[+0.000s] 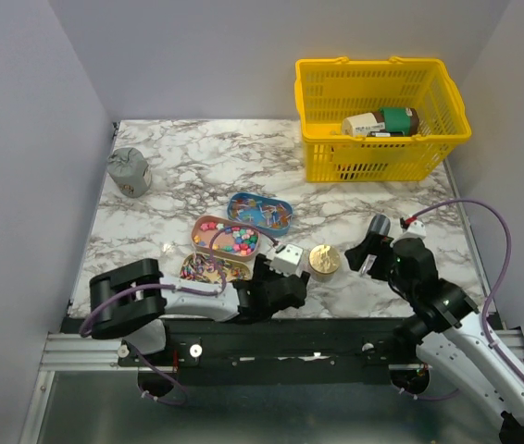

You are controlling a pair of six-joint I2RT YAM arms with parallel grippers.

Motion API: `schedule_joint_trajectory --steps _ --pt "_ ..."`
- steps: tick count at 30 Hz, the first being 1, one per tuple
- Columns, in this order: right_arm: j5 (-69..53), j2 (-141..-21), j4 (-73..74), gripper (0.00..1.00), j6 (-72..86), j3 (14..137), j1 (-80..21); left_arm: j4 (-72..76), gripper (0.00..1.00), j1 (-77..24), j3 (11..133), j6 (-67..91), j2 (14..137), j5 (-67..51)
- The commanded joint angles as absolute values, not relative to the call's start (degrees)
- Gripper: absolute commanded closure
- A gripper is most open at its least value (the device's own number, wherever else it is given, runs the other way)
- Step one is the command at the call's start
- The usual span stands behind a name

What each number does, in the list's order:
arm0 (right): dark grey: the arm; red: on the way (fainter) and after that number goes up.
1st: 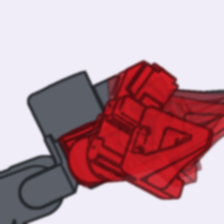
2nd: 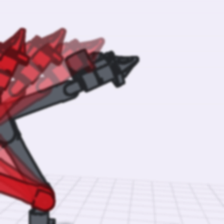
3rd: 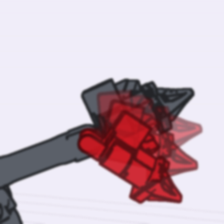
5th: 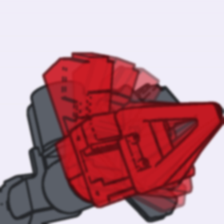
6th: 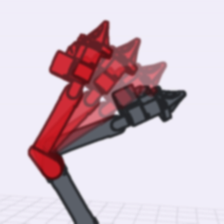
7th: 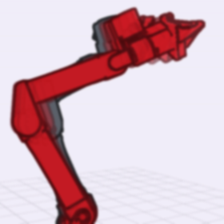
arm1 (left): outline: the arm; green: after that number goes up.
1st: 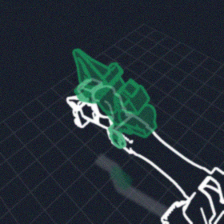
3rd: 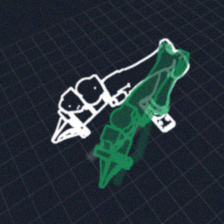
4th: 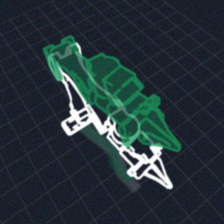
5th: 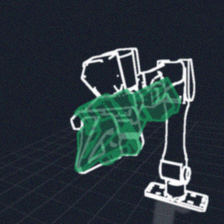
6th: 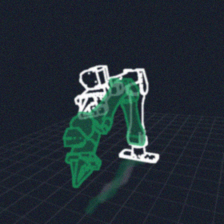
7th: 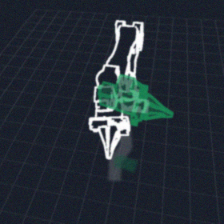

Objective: Pack the candies
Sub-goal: Reset both arms

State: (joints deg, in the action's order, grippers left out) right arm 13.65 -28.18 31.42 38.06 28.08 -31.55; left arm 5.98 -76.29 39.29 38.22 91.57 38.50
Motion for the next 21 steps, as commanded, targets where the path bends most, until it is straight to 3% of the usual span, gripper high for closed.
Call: schedule_joint_trajectory --steps 1,9,21 --pt "16.79 -27.60 34.63 0.00 39.64 28.48 -31.99 -7.64 0.01 -73.13 39.46 45.26 82.72 40.70" --pt "16.61 -27.77 33.75 0.00 40.87 26.63 -31.99 -19.50 0.01 -58.90 40.08 46.85 71.29 36.65" --pt "16.79 -27.25 33.49 0.00 40.87 26.37 -31.99 -28.73 0.01 -56.25 35.86 48.60 50.02 39.46"
